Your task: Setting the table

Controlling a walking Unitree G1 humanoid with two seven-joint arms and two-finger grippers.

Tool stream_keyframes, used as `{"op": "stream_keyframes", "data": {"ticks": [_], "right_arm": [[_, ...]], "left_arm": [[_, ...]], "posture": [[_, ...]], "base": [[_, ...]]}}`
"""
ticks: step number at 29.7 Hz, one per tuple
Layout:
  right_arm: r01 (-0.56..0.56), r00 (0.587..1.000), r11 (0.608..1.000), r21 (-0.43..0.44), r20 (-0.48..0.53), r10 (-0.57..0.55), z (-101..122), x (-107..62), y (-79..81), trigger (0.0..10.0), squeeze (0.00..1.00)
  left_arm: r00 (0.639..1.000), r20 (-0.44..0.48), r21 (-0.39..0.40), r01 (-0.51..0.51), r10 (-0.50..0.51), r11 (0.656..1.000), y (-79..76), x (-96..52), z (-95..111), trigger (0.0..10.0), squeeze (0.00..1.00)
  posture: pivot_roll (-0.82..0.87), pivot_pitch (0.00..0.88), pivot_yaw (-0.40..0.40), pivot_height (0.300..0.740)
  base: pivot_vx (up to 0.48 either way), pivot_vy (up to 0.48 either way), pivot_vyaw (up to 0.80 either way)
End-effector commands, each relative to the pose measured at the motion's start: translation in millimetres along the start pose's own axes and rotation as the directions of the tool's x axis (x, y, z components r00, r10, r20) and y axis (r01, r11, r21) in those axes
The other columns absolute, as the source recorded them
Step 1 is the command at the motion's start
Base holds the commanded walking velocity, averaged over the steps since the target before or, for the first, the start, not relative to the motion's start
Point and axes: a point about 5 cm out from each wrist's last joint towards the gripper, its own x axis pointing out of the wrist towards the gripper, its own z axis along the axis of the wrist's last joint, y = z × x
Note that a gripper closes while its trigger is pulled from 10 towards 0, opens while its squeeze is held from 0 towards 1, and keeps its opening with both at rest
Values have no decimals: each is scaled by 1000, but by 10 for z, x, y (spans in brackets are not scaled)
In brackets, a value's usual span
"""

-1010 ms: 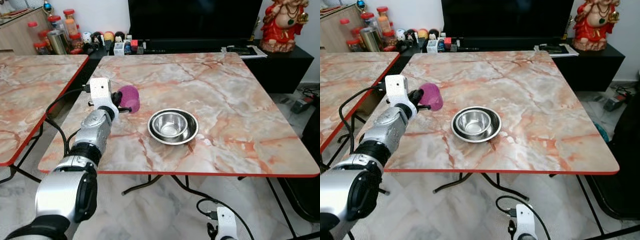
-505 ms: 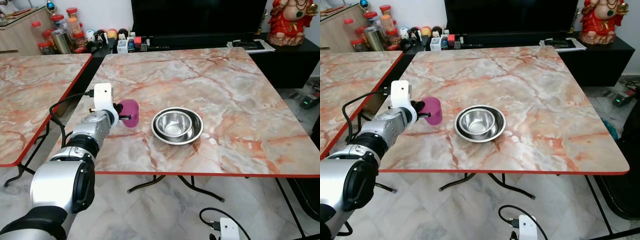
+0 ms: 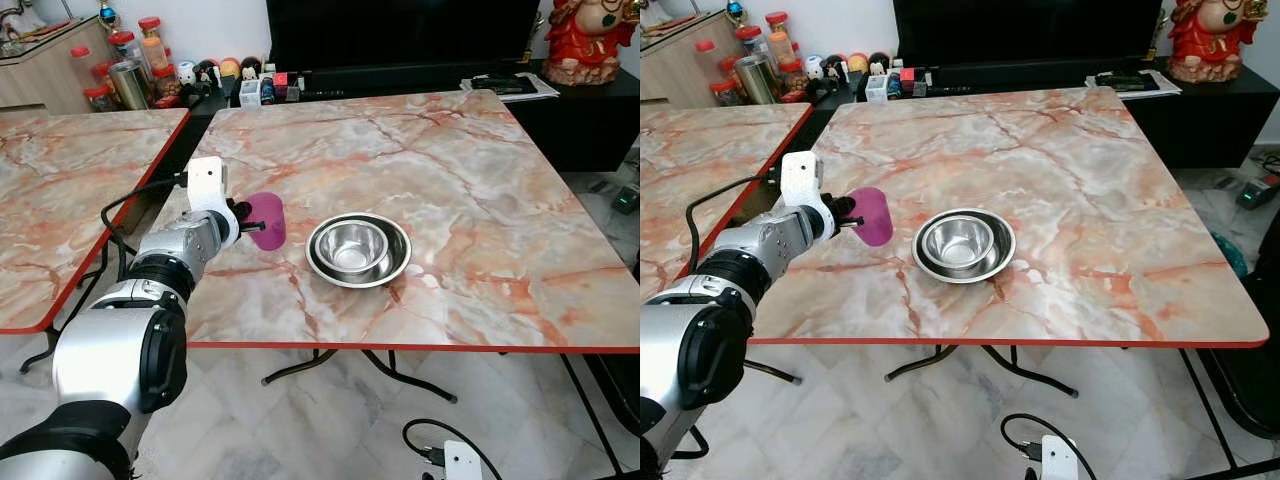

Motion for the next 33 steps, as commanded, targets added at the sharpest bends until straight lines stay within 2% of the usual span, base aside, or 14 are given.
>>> {"op": "stream_keyframes", "data": {"ticks": [1, 11, 26, 27, 33], "right_arm": [[0, 1000, 1000, 11, 6, 0, -11, -5, 16, 10000, 0], [15, 1000, 1000, 8, 6, -15, -22, -10, -49, 10000, 0], [16, 1000, 1000, 21, -5, -16, -71, -22, -34, 10000, 0], [16, 1000, 1000, 22, -5, -16, -70, -22, -33, 10000, 0], [17, 1000, 1000, 24, -3, -16, -64, -20, -29, 10000, 0]], "left_arm": [[1000, -25, -17, -6, 6, 1000, 21, -1, -59, 10000, 0], [997, -68, -48, -33, 30, 998, 21, 13, -270, 10000, 0], [996, -85, -22, -36, 34, 999, 5, 18, -324, 10000, 0], [996, -84, -20, -36, 35, 999, 2, 19, -322, 10000, 337], [996, -83, -14, -43, 42, 999, 1, 20, -327, 10000, 361]], "posture": [[-74, 0, 110, 740], [-89, 0, 103, 740], [-91, 0, 114, 740], [-91, 0, 114, 740], [-93, 0, 114, 740]], "base": [[0, 0, 0], [0, 0, 0], [0, 0, 0], [0, 0, 0], [0, 0, 0]]}}
